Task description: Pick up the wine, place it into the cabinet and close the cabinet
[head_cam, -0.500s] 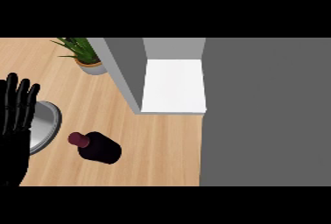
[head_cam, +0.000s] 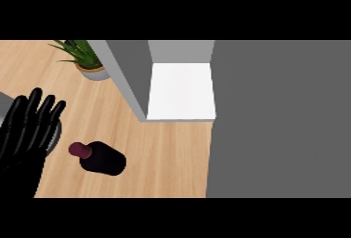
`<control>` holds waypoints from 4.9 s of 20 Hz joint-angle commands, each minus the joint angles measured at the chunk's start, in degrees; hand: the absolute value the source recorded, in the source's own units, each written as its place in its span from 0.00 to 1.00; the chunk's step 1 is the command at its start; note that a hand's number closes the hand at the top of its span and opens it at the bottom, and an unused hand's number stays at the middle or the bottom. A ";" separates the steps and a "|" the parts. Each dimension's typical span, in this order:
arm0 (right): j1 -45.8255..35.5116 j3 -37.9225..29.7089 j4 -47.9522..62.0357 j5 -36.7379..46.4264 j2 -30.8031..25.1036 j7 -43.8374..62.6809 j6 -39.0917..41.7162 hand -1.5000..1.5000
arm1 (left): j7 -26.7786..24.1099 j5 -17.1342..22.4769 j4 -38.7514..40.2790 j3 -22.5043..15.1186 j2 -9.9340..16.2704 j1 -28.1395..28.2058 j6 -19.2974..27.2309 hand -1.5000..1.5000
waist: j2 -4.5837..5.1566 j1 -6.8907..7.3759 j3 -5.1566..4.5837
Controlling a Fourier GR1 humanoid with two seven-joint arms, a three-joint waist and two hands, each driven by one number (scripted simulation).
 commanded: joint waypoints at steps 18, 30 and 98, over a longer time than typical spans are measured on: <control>2.54 20.07 -19.88 11.00 3.04 21.94 -8.36 0.00 | 29.60 7.76 -20.00 -1.09 1.53 -2.86 10.32 0.00 | 0.01 0.28 -0.05; -4.74 20.35 -21.94 12.26 0.45 29.19 -13.74 0.00 | 27.52 6.41 -11.82 2.35 2.95 -5.84 9.19 0.00 | 0.09 -0.03 -0.08; -11.74 32.53 -25.32 17.58 -16.04 33.97 -32.86 0.00 | -32.36 -3.52 69.99 12.92 3.21 -8.39 -18.56 0.00 | 0.05 -1.36 -0.18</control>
